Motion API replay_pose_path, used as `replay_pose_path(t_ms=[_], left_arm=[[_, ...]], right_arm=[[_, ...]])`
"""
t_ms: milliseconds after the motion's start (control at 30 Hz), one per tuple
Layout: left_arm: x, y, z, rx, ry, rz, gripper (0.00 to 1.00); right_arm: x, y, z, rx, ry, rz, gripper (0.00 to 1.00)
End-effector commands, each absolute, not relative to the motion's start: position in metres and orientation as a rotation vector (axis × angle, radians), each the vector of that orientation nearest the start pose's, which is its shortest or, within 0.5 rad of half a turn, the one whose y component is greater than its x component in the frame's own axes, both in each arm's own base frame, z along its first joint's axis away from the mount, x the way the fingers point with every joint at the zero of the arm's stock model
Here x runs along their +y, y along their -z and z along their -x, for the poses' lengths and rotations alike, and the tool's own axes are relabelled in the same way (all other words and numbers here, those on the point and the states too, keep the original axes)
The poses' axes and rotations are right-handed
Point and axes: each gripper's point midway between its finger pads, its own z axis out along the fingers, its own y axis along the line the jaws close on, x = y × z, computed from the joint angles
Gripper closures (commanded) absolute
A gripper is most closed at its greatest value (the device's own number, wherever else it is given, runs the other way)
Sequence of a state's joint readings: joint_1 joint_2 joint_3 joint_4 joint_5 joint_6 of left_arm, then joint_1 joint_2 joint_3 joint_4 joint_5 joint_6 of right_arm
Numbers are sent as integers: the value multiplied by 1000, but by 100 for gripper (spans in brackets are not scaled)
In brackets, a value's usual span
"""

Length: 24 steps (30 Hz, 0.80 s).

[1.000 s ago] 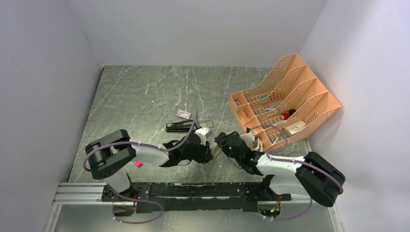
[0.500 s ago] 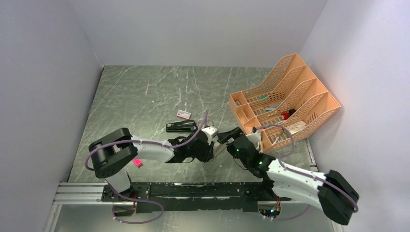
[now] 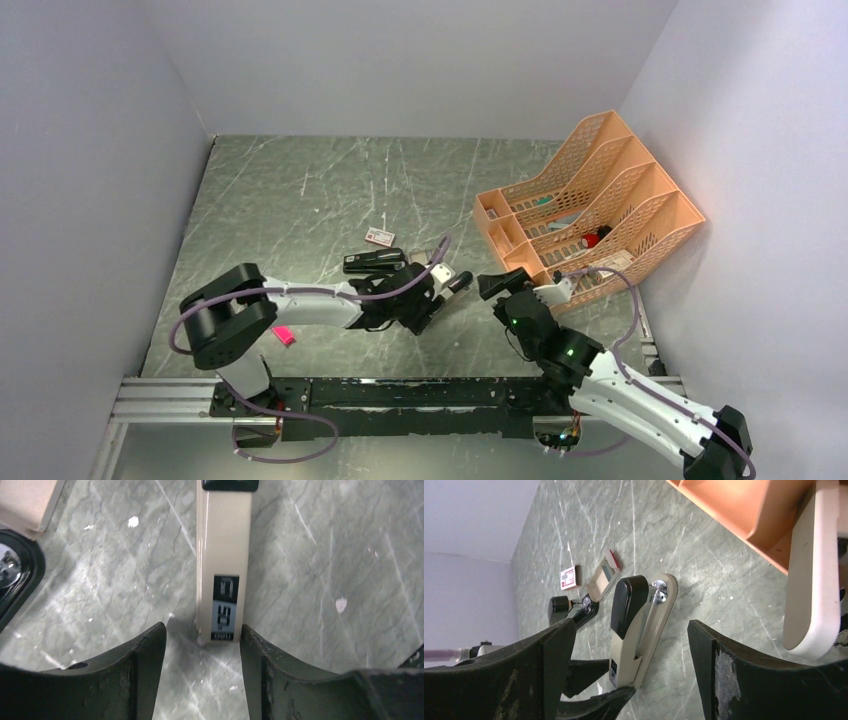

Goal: Load the staples into the stapler
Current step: Place the stapler at the center of the board, then close the stapler at the center of the board.

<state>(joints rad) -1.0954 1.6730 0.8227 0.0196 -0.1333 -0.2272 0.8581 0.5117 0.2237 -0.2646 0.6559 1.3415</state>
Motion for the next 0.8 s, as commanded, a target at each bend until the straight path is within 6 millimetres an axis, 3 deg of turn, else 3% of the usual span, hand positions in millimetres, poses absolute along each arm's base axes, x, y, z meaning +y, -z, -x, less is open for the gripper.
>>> replay_pose_path(t_ms=[0, 133, 200, 267, 367, 500, 567, 700, 767], left_arm=[[-331, -56, -188, 2175, 425, -1098, 38], [-314, -108, -192, 2038, 387, -1145, 22], [-303, -136, -203, 1935, 343, -1166, 19], [-281, -160, -232, 1885, 273, -1089, 19], [-239, -178, -278, 1876, 209, -1007, 17], [-218, -171, -287, 1766, 254, -1257, 15], [-206, -169, -301, 1724, 228, -1300, 15], [-199, -160, -313, 1672, 399, -1442, 19], [-198, -144, -315, 1696, 489, -1504, 21]], right_arm=[[117, -119, -216, 1847, -608, -788, 13], [121, -134, -215, 1828, -639, -678, 11], [127, -141, -213, 1829, -665, -598, 10], [139, -148, -211, 1831, -718, -498, 9], [156, -156, -206, 1833, -771, -344, 8], [174, -161, -201, 1835, -831, -203, 7], [181, -161, -198, 1841, -853, -152, 7], [193, -160, -195, 1859, -886, -83, 7], [195, -160, -194, 1865, -892, -70, 7]])
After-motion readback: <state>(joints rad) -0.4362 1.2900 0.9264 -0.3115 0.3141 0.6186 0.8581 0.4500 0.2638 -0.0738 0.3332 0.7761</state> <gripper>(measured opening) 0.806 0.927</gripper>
